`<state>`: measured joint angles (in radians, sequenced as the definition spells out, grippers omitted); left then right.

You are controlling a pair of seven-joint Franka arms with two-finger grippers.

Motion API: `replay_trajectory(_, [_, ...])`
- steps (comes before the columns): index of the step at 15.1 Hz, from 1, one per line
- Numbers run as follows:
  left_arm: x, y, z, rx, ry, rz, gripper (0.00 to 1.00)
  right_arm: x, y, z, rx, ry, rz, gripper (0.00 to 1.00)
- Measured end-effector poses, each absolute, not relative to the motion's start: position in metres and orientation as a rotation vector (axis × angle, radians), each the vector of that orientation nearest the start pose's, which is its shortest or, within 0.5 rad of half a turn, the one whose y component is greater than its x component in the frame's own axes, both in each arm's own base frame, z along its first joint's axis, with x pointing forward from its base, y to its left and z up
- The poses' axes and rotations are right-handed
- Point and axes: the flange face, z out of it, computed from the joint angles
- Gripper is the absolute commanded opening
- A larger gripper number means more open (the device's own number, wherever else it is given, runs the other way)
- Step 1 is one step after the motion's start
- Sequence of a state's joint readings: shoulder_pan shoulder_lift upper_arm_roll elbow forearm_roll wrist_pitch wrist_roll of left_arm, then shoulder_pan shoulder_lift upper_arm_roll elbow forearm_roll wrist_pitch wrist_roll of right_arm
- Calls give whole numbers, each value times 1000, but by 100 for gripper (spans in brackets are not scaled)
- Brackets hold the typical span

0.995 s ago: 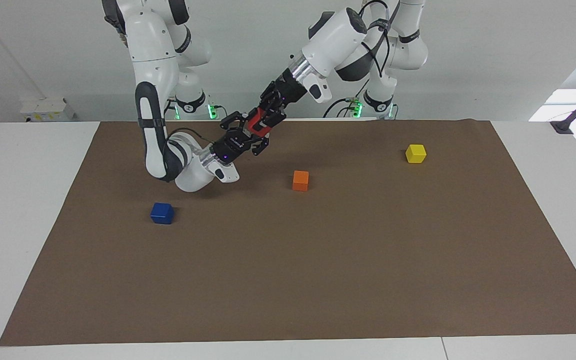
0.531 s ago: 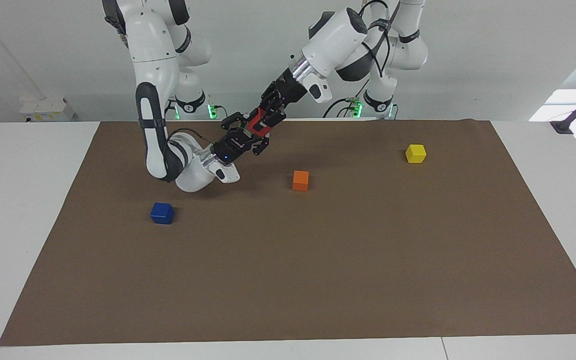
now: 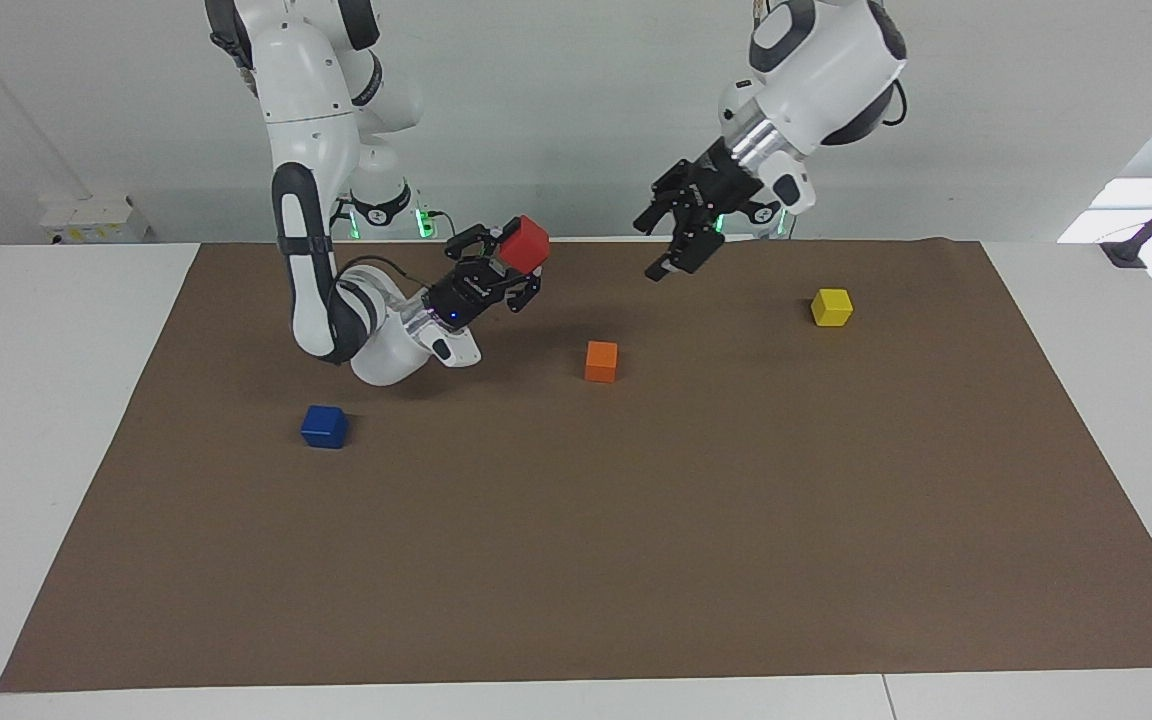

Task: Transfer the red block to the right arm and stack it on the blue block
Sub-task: 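Open the left gripper and withdraw it while the right gripper holds the cube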

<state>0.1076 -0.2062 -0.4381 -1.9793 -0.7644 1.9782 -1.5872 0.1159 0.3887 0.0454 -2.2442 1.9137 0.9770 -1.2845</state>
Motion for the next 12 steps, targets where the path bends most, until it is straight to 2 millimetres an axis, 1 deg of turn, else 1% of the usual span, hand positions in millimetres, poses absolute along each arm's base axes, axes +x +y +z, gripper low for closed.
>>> replay_trajectory(2, [496, -167, 573, 1947, 1712, -480, 100, 481, 208, 316, -886, -236, -151, 0])
replay_trajectory(3, [503, -138, 571, 2018, 1701, -397, 100, 485, 208, 321, -910, -237, -153, 0])
replay_trajectory(4, [507, -115, 570, 2105, 1676, -307, 100, 488, 207, 327, -943, -237, -150, 0])
replay_trajectory(6, [513, -78, 568, 2274, 1556, -164, 100, 494, 200, 338, -1049, -258, -147, 0])
replay_trajectory(9, [517, -15, 569, 2425, 1404, -32, 100, 501, 176, 344, -1260, -305, -156, 0])
replay_trajectory(10, [517, 0, 570, 2509, 1340, 14, 100, 504, 166, 345, -1340, -317, -160, 0])
replay_trajectory(11, [519, 8, 570, 2606, 1267, 48, 100, 507, 155, 348, -1421, -329, -158, 0])
replay_trajectory(12, [522, 11, 572, 2713, 1180, 77, 100, 510, 145, 353, -1506, -344, -155, 0])
